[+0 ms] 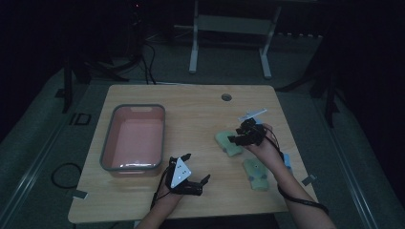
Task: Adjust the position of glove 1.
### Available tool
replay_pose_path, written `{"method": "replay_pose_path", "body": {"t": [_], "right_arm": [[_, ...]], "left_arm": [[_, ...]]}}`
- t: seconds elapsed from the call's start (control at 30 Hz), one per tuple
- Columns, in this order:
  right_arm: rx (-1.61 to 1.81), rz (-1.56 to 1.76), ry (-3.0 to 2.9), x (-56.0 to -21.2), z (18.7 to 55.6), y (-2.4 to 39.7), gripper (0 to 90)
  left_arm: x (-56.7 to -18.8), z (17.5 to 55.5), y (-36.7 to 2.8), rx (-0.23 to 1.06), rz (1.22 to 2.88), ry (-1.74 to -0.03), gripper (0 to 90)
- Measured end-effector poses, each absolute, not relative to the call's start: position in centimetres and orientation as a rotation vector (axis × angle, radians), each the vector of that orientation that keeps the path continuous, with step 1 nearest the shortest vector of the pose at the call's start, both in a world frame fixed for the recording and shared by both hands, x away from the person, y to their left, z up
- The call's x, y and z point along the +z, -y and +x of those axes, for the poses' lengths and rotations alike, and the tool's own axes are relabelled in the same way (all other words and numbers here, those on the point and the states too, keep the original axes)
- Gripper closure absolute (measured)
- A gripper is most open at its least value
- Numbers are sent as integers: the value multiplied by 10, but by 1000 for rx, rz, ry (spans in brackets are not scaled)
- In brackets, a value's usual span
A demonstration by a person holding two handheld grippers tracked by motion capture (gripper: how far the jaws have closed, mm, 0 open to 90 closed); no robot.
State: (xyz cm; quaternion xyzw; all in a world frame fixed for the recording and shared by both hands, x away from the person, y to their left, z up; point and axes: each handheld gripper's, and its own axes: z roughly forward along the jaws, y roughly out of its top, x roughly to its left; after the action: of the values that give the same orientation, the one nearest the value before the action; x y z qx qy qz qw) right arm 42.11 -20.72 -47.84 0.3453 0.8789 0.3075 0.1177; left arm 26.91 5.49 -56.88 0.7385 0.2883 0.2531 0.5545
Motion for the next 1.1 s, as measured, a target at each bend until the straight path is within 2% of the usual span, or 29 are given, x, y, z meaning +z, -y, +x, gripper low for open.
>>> {"method": "replay_pose_path", "body": {"t": [0.33, 0.8, 1.0, 1.1], "right_arm": [[816, 1013, -2615, -507, 436, 199, 517], [736, 995, -2637, -534, 439, 196, 536], [746, 1007, -2649, -534, 440, 197, 641], [731, 1025, -2655, -533, 440, 193, 765]], "left_arm": [[-569, 269, -55, 599, 1741, -685, 18], [-569, 269, -56, 594, 1736, -688, 18], [-569, 269, -56, 595, 1736, -690, 18], [-569, 269, -56, 594, 1735, -691, 18]]}}
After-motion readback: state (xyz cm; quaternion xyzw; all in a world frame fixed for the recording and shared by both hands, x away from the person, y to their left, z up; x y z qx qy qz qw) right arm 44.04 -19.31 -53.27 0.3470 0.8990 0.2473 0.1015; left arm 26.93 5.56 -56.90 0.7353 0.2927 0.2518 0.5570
